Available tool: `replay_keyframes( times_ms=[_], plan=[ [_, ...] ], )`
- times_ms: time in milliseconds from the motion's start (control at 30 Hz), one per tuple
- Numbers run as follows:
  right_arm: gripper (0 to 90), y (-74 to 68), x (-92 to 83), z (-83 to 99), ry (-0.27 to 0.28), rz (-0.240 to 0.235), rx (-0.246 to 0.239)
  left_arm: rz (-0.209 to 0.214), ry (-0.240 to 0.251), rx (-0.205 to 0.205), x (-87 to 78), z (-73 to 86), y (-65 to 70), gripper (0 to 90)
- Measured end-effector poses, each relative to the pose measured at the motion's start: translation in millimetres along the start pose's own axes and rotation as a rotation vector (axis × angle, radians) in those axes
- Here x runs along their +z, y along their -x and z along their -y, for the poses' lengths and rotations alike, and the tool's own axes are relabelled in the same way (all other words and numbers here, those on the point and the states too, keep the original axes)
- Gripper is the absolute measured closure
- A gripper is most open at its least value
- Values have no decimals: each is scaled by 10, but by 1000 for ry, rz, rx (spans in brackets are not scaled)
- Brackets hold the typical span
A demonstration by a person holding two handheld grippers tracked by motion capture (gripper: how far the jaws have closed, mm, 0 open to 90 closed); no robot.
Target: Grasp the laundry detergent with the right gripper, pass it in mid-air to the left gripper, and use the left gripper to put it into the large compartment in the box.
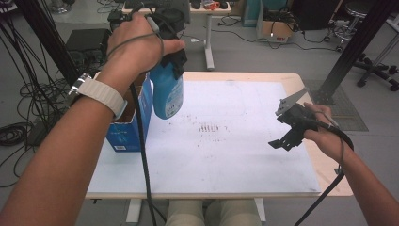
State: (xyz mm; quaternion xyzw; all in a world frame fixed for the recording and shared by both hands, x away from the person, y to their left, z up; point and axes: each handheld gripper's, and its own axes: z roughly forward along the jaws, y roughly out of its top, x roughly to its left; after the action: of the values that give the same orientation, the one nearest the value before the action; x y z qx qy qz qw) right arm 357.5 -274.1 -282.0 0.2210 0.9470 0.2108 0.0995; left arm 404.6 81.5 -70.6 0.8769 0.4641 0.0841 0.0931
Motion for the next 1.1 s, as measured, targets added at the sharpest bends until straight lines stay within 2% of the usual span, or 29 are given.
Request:
replay_keyframes(
  times_ms=[33, 67, 100, 233, 367, 500, 533, 567, 833, 967, 1000, 1100],
  plan=[
    [36, 30, 13, 0, 19, 1, -31, -8, -1, -13, -29, -2, -29, 375],
    [35, 27, 35, 13, 51, -5, -13, -17, -3, -39, -54, -3, -53, 375],
    [37, 20, 27, 11, 34, -8, 10, -23, -5, -46, -70, -5, -69, 375],
    [36, 29, 34, -2, 41, -11, 1, -29, -8, -86, -153, 2, -181, 375],
    [37, 26, 24, -13, 34, -13, 15, -37, -6, -129, -224, 40, -288, 375],
    [36, 35, 12, -31, 37, -15, 14, -62, -9, -160, -263, 88, -366, 375],
    [36, 62, 27, -40, 60, -14, -24, -57, -6, -174, -274, 102, -400, 375],
    [36, 66, 33, -49, 65, -15, -31, -56, 1, -187, -283, 114, -424, 375],
    [36, 50, 53, -81, 58, -22, -23, -70, -3, -260, -306, 200, -610, 375],
    [36, 36, 80, -100, 67, -29, -8, -80, 1, -315, -324, 253, -726, 375],
    [36, 45, 85, -104, 64, -28, -22, -82, 2, -328, -326, 262, -744, 375],
    [36, 42, 99, -118, 67, -32, -19, -88, 11, -359, -331, 304, -827, 375]
  ],
)
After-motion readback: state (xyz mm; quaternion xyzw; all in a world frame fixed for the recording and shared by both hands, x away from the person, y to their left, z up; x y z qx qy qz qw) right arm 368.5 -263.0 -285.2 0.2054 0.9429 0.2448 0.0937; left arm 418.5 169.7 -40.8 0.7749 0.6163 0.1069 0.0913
